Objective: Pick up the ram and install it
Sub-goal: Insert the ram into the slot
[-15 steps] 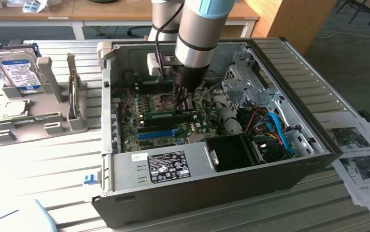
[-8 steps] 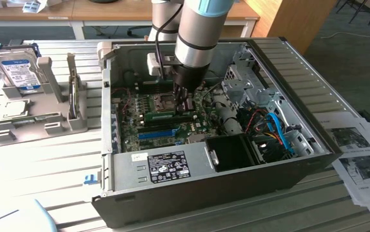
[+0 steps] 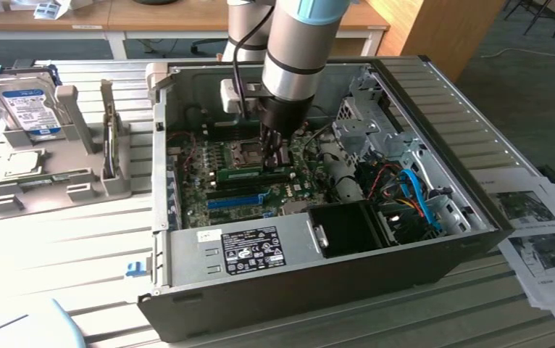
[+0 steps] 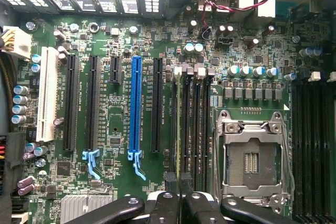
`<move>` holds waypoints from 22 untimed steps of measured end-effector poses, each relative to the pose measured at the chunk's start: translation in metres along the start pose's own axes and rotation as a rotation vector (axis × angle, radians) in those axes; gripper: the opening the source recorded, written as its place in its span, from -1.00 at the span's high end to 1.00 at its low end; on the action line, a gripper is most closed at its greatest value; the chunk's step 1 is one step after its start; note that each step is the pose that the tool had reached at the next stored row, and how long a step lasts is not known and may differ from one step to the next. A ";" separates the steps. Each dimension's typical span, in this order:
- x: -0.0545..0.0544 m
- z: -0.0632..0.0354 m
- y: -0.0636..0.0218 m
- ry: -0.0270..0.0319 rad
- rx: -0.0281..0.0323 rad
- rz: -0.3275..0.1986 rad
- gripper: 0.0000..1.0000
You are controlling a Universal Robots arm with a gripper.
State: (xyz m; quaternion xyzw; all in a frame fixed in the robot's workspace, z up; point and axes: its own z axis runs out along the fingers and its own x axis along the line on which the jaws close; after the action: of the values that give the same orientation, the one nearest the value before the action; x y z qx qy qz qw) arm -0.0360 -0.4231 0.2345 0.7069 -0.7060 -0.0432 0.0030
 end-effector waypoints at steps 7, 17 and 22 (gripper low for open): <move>0.000 0.0000 0.0000 0.0173 -0.0004 0.001 0.77; -0.001 0.0003 0.0000 0.0220 -0.0004 0.001 0.77; -0.001 0.0022 -0.0002 0.0219 -0.0002 0.001 0.77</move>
State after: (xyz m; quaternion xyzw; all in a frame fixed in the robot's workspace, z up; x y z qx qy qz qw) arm -0.0360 -0.4217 0.2324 0.7069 -0.7064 -0.0355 0.0108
